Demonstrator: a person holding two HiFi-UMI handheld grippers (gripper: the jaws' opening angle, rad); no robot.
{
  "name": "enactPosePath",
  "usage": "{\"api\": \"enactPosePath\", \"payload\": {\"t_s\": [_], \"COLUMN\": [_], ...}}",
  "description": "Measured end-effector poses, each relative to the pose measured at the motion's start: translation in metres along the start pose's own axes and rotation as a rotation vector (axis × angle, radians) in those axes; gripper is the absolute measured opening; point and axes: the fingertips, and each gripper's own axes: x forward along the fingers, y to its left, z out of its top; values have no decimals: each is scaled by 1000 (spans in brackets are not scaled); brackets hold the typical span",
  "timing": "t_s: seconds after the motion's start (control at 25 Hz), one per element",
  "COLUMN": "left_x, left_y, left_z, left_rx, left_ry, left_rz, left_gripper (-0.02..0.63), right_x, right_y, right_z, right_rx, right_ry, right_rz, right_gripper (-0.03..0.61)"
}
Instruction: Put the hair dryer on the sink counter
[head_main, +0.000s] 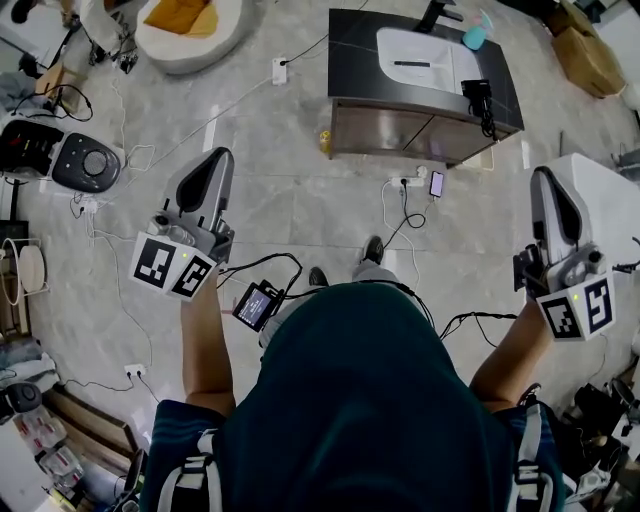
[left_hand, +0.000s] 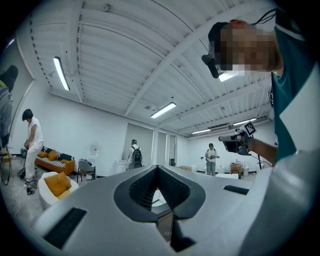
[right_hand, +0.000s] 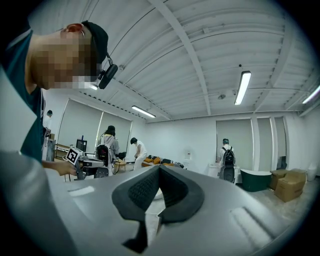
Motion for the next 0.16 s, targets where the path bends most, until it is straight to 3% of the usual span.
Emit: {"api": "enactPosePath", "payload": {"t_s": [0.16], "left_x": [-12], "left_y": [3], "left_z": [0], "left_rx": [-7], "left_ry": [2], "left_rz": [-1], "left_gripper": [5], "right_x": [2], "right_y": [9], "right_z": [-1], "right_rx": [8], "right_ry": [7], "right_rz": [-2], "right_gripper": [8]}}
